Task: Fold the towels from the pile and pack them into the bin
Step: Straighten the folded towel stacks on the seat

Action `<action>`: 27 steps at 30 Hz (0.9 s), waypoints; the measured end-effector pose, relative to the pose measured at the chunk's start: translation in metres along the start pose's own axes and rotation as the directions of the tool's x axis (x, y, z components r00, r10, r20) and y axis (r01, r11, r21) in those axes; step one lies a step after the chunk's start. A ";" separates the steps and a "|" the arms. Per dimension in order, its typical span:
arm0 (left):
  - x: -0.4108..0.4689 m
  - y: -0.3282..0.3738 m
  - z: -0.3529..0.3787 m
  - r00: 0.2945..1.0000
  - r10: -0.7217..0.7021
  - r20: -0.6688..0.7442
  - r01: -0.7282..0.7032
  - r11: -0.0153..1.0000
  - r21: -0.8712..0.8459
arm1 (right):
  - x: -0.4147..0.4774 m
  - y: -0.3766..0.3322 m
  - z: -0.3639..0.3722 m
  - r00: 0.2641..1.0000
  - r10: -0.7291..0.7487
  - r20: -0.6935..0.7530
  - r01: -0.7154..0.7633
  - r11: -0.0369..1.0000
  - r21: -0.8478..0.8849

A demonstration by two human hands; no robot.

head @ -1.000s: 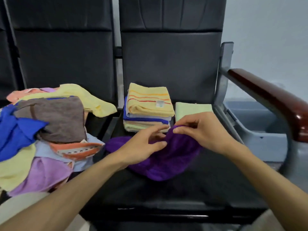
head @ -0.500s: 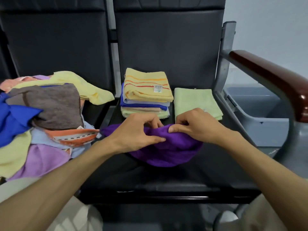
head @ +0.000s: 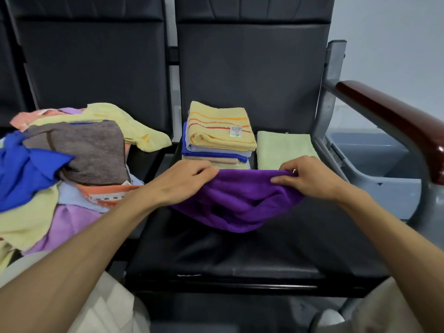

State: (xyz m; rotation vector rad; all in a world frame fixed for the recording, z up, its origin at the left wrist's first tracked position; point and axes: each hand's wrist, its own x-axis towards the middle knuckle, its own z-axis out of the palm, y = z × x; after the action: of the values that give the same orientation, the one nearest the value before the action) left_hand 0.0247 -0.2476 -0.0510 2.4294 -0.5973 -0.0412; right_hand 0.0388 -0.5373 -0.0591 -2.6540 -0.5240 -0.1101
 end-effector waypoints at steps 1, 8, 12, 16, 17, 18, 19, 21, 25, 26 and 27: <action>0.001 -0.002 -0.001 1.000 -0.010 0.002 0.010 1.000 -0.006 | 0.000 0.003 -0.001 1.000 0.026 0.003 -0.026 1.000 -0.006; 0.004 -0.010 -0.010 0.989 0.013 -0.149 -0.013 1.000 -0.002 | 0.001 0.008 -0.007 0.958 0.273 -0.091 -0.253 0.950 0.184; 0.004 -0.017 -0.016 0.980 -0.062 -0.191 0.080 0.993 0.090 | 0.001 0.005 -0.006 0.928 0.362 -0.095 -0.252 0.793 0.555; 0.005 -0.033 -0.028 0.981 -0.163 -0.108 0.172 0.982 0.073 | -0.001 0.008 -0.005 0.931 0.364 -0.032 -0.226 0.643 0.732; 0.004 -0.037 -0.032 0.983 -0.165 -0.084 0.171 0.983 0.069 | -0.001 0.010 -0.004 0.925 0.378 -0.018 -0.236 0.611 0.756; 0.002 -0.040 -0.036 0.984 -0.163 -0.066 0.168 0.982 0.085 | -0.002 0.011 -0.005 0.917 0.398 -0.002 -0.248 0.575 0.780; 0.001 -0.045 -0.038 0.985 -0.163 -0.058 0.169 0.980 0.106 | -0.003 0.011 -0.004 0.910 0.415 0.016 -0.259 0.538 0.802; -0.001 -0.053 -0.040 0.978 -0.191 -0.086 0.199 0.975 0.097 | -0.004 0.009 -0.005 0.909 0.414 0.060 -0.263 0.455 0.851; -0.003 -0.059 -0.038 0.911 -0.379 -0.164 0.303 0.884 -0.357 | -0.005 -0.003 -0.021 0.921 0.381 0.078 -0.205 0.305 0.930; -0.003 -0.057 -0.039 0.875 -0.455 -0.163 0.319 0.797 -0.512 | -0.004 -0.006 -0.026 0.920 0.386 0.063 -0.195 0.312 0.930; -0.001 -0.054 -0.041 0.834 -0.533 -0.144 0.315 0.674 -0.669 | -0.002 -0.009 -0.032 0.917 0.396 0.042 -0.181 0.321 0.930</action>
State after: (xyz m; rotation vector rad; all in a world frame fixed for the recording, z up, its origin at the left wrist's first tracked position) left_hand 0.0525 -0.1859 -0.0496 1.7986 0.1620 -0.0219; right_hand 0.0333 -0.5440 -0.0268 -1.5037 0.0385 0.0410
